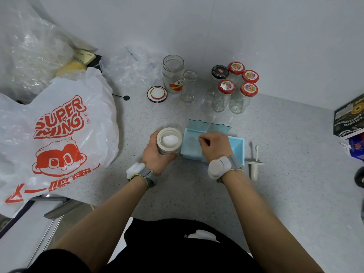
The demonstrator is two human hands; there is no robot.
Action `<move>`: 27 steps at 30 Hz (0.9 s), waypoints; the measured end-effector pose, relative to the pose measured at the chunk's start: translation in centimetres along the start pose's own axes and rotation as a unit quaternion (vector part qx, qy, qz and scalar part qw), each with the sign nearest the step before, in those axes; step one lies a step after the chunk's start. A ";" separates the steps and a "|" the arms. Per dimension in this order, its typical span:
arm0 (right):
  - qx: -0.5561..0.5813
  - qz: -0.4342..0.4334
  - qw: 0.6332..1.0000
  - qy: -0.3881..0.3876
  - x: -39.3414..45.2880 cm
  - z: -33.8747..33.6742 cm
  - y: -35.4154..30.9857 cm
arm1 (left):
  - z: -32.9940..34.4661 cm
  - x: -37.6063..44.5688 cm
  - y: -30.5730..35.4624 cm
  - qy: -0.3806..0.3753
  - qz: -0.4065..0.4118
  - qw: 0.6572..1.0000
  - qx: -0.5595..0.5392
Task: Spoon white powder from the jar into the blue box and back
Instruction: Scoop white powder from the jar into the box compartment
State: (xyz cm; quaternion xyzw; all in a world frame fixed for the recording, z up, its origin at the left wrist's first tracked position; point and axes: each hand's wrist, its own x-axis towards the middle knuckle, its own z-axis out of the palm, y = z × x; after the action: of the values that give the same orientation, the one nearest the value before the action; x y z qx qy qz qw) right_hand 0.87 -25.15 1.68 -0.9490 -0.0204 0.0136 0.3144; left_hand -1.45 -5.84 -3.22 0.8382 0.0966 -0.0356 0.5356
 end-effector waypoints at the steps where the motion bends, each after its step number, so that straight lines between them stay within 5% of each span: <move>1: -0.016 -0.006 0.999 -0.027 0.1 0.3 0.2 | 0.0 0.0 0.0 0.000 -0.001 1.000 -0.001; 6: 0.015 0.042 0.997 -0.069 0.1 0.9 0.0 | 0.0 -0.1 0.1 0.002 -0.001 1.000 -0.003; 13: 0.207 0.252 0.945 0.022 -0.3 0.2 0.0 | 0.0 0.0 0.0 0.000 -0.002 1.000 -0.002; 27: 0.266 0.276 0.921 0.071 -0.8 -0.9 -0.6 | 0.0 -0.2 0.2 0.001 -0.002 1.000 -0.004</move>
State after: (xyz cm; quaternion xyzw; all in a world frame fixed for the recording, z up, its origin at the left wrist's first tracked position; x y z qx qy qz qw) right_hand 0.10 -25.28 2.77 -0.7967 0.2692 0.0371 0.5398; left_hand -1.56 -5.95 -2.98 0.8361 0.0985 -0.0353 0.5384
